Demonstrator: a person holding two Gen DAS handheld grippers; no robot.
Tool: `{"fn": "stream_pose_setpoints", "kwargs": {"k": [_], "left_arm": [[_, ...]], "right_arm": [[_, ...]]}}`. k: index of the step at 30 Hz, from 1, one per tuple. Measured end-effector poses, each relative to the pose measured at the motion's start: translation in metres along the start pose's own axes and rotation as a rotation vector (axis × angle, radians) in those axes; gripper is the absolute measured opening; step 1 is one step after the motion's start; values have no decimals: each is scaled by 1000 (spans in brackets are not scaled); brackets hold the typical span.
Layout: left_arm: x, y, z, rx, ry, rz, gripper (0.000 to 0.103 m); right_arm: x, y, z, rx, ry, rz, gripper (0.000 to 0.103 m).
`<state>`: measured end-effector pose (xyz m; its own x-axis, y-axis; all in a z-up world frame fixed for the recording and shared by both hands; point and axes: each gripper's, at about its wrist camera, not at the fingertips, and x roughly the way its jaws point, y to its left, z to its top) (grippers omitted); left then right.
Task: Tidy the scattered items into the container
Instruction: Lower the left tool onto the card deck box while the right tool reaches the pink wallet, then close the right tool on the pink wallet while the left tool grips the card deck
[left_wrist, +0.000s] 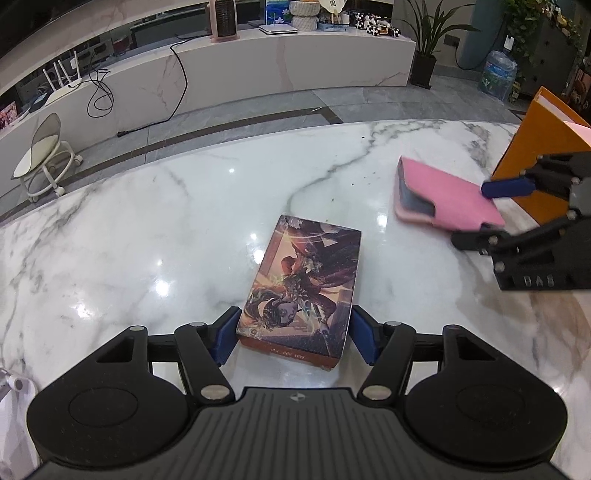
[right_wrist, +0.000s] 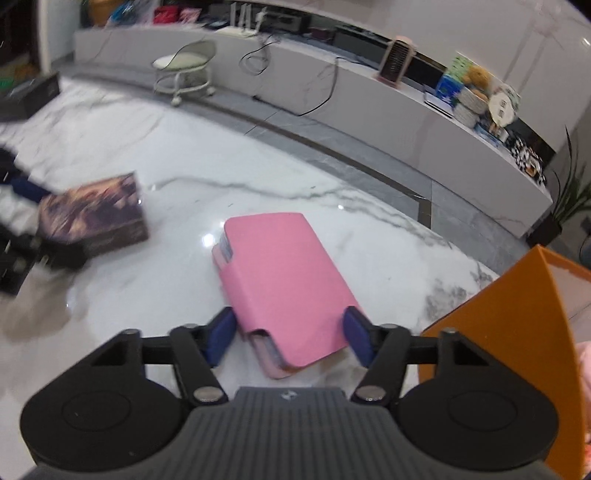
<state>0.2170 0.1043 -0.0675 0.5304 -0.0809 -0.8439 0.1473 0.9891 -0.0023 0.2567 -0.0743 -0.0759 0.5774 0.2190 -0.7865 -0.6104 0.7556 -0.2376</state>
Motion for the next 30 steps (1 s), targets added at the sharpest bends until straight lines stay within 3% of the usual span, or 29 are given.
{"fn": "stream_pose_setpoints", "kwargs": {"k": [3,7,8,9,12,14,19,22,30], "left_arm": [[-9,-6,-1,12,-8,3,71],[-23,-12,-4,16,-18,0,70],[-27,-13,-5,16,-21,-2,70],[-30,-15,-7,14,-23,-5,69],[-42,-20,-14,9,-36,-11,69],[-48,-24,-16,14,-44,-9,68],[-50,-30,-18,23,-55,-7,68],[-45,-27,-18,21,-48,-14,67],[-22,-14,-24,12,-2,-32,67]], "right_arm": [[-10,6,-8,-27,33,7,56],[-23,1,-18,-3,85,40,28],[-25,-1,-21,17,106,75,17],[-27,-2,-25,35,121,122,15],[-35,0,-33,19,125,149,28],[-43,0,-32,0,100,131,56],[-52,-7,-17,41,-17,140,79],[-47,-6,-8,53,-64,147,81],[-2,-3,0,73,-50,87,90]]}}
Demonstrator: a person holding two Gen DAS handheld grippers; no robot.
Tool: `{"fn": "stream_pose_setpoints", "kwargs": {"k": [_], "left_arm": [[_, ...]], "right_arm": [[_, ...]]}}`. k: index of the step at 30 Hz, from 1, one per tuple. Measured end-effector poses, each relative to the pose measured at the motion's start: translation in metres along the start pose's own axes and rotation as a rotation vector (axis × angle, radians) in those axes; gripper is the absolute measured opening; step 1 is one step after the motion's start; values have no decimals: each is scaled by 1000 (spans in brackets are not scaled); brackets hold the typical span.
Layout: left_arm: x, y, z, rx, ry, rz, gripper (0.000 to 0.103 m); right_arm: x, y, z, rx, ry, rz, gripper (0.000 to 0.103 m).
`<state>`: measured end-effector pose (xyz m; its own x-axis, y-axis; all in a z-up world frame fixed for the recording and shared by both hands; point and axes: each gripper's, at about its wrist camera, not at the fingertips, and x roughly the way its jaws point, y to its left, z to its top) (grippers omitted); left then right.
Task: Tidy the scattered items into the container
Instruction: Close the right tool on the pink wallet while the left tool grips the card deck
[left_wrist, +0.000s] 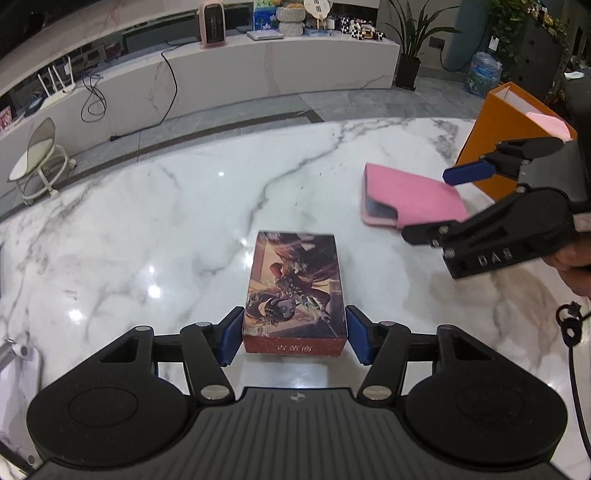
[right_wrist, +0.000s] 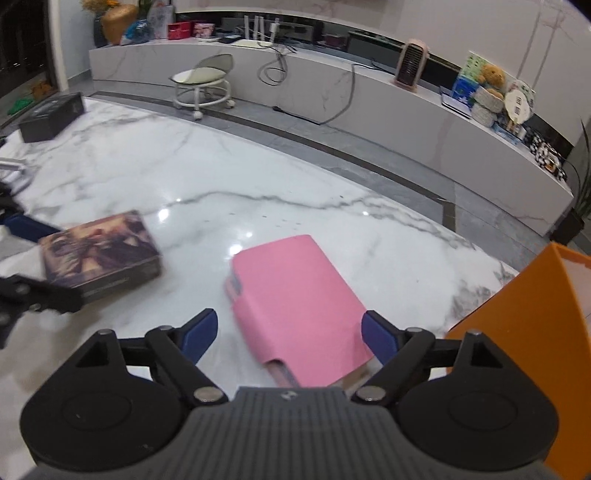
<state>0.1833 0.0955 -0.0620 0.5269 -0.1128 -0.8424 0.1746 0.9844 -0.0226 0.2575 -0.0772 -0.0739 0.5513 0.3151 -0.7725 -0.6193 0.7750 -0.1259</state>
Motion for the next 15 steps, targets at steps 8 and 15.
{"fn": "stream_pose_setpoints", "kwargs": {"k": [8,15], "left_arm": [[8,3,-6,35,18,-11,73],[8,-2,-4,57,-6,9,86]], "right_arm": [[20,-11,0,71,-2,-19,102],[19,-8,3,74,49,2,101]]}}
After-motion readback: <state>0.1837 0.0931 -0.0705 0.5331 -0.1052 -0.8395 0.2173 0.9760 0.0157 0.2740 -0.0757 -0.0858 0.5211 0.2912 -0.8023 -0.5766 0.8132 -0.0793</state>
